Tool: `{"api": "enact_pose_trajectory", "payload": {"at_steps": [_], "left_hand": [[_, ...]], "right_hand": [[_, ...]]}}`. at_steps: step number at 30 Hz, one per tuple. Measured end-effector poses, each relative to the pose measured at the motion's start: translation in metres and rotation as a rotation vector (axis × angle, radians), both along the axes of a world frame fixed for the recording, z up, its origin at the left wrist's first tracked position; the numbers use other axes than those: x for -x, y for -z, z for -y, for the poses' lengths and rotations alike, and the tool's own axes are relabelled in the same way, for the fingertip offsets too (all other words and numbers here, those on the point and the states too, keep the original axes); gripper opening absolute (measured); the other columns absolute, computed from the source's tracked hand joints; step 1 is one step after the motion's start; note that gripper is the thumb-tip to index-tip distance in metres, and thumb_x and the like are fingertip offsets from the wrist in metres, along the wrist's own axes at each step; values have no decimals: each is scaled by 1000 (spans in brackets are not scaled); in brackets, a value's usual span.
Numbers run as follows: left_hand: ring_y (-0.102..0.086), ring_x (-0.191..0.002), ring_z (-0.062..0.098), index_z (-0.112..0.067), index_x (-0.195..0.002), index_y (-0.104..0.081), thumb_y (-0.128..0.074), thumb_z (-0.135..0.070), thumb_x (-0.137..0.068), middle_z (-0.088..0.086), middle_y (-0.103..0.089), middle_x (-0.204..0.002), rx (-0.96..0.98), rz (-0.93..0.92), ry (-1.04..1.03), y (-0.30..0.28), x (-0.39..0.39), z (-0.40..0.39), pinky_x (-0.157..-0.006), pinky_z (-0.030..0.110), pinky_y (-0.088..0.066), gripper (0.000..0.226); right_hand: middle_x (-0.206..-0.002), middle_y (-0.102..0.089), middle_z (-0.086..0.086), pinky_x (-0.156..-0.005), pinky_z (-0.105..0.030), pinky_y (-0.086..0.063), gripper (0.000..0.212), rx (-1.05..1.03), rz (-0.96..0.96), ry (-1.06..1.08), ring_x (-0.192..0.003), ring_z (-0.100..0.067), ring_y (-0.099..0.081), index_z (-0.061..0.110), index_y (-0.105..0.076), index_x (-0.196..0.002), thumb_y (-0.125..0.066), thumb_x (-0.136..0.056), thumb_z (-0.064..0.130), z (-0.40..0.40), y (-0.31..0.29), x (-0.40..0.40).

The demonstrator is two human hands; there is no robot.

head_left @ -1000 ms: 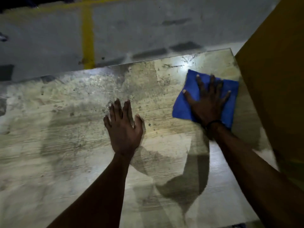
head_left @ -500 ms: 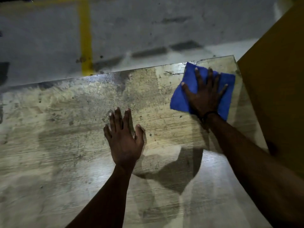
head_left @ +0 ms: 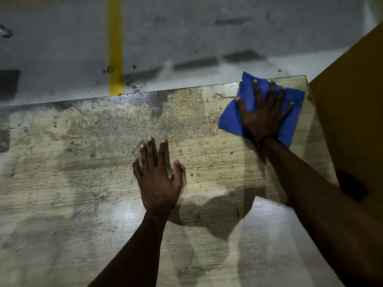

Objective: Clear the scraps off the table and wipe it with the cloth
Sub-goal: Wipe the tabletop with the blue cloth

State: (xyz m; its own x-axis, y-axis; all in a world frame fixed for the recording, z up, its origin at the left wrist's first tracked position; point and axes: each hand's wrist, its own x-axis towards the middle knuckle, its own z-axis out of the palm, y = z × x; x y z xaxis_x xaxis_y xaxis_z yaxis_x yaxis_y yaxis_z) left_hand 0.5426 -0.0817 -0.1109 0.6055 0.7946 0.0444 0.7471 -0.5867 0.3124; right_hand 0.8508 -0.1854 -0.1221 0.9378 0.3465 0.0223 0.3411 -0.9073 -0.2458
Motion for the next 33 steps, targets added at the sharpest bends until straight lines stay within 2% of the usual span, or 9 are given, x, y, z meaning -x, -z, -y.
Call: {"api": "enact_pose_trajectory", "payload": {"at_steps": [2, 9, 11, 14, 18, 22, 25, 28, 33], "left_hand": [[-5, -163, 21, -31, -165, -28, -42, -50, -100, -1, -11, -176, -10, -11, -6, 0, 0, -1, -128, 54, -14, 69], [-9, -163, 22, -30, -164, -33, -44, -50, -100, 0, -15, -176, -24, -3, -2, 1, 2, -1, -126, 55, -16, 68], [-8, -163, 22, -31, -164, -32, -46, -48, -100, 0, -15, -176, -34, -5, -1, 2, 2, 0, -126, 55, -16, 67], [-4, -163, 20, -32, -165, -29, -46, -47, -102, -1, -12, -176, -14, 4, 1, 1, -1, 2, -127, 55, -14, 67], [-5, -163, 22, -31, -165, -30, -45, -47, -102, 0, -11, -176, -18, 3, 11, 0, -1, 2, -127, 55, -14, 67], [-11, -163, 24, -27, -162, -36, -47, -48, -99, 2, -17, -175, -42, -2, 12, 2, -1, 0, -125, 56, -18, 67], [-14, -162, 26, -26, -161, -39, -47, -47, -98, 3, -19, -175, -62, -13, 10, 3, 0, -2, -124, 57, -21, 67], [-13, -162, 25, -28, -162, -37, -48, -47, -99, 3, -19, -175, -67, -6, 10, 3, 0, 0, -124, 57, -20, 67], [-7, -163, 23, -31, -165, -30, -44, -48, -102, 1, -13, -176, -54, -11, 21, 4, 1, 0, -126, 56, -16, 67]], "right_hand": [[-174, -19, -4, -122, -72, -5, 82, 12, 44, -43, -160, -37, -12, 44, -24, -163, -27, -92, 85, -29, 1, 22], [-173, -21, 3, -124, -65, -7, 77, -19, 83, -689, -162, -28, -11, 47, -30, -161, -35, -93, 84, -83, 9, 79], [-172, -24, 5, -125, -65, -9, 77, -20, 112, -627, -161, -27, -15, 47, -31, -160, -35, -92, 85, -63, 10, 47], [-174, -18, 2, -122, -68, -4, 80, 46, 70, -290, -161, -31, -13, 46, -24, -162, -26, -93, 85, -32, 4, -7], [-175, -14, -5, -122, -73, -2, 81, 20, 4, -65, -161, -37, -7, 40, -21, -164, -19, -94, 79, -49, 0, 11], [-174, -17, -4, -123, -69, -2, 78, -9, 83, -522, -161, -35, -10, 41, -26, -163, -31, -95, 78, -85, 9, 89], [-173, -23, 1, -124, -65, -5, 75, -38, 109, -785, -161, -29, -13, 45, -28, -161, -37, -95, 80, -88, 11, 96], [-172, -24, 3, -125, -66, -6, 77, -11, 130, -590, -161, -29, -15, 46, -29, -161, -34, -93, 83, -75, 11, 57], [-175, -11, -1, -123, -71, 2, 79, -15, -14, -146, -162, -33, -4, 43, -21, -164, -21, -95, 81, -60, -1, 21]]}}
